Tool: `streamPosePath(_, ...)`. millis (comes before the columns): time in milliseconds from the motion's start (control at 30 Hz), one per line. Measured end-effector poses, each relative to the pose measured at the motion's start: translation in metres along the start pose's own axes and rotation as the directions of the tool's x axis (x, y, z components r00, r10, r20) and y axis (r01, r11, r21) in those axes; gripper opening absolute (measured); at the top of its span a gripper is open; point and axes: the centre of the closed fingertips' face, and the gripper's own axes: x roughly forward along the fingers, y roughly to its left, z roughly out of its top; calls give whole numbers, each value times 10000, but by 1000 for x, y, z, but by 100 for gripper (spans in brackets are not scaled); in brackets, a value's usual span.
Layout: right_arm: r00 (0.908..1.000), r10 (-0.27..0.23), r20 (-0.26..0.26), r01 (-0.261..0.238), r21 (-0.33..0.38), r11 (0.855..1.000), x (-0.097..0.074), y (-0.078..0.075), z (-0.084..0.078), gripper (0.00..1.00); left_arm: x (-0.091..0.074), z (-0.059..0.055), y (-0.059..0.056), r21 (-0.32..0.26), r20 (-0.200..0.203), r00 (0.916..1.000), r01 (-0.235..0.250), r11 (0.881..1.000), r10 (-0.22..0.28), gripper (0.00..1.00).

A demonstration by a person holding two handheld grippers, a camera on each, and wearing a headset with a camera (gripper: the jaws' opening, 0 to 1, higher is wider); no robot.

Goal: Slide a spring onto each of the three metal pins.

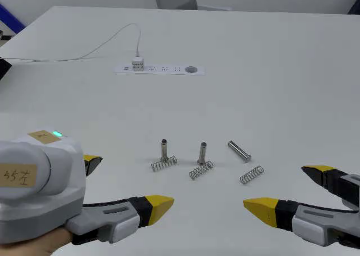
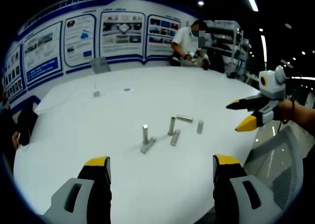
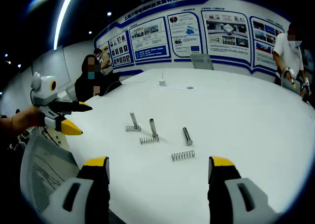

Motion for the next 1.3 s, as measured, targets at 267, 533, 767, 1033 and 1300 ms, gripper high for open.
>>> streamPosePath(267, 10000, 37, 23, -37, 39, 10000, 0, 1, 1, 83, 0, 0, -1, 27, 25, 10000, -2, 10000, 2, 87)
streamPosePath(533, 10000, 60, -20, -60, 23, 10000, 1, 1, -1, 83, 0, -1, -3, 69, 30, 10000, 39, 10000, -39, 87)
streamPosePath(767, 10000, 74, -40, -73, 48, 10000, 1, 1, -2, 81, 1, 0, -4, 28, 139, 9999, 35, 10000, -35, 87)
streamPosePath(1033, 10000, 31, -33, -31, 59, 10000, 2, 0, -2, 80, 1, 1, -4, 13, 241, 9997, 27, 10000, -28, 87)
streamPosePath(1300, 9996, -221, -185, 225, 178, 9996, 6, -8, -2, 77, 1, -1, -4, -52, 204, 9998, 40, 10000, -39, 87)
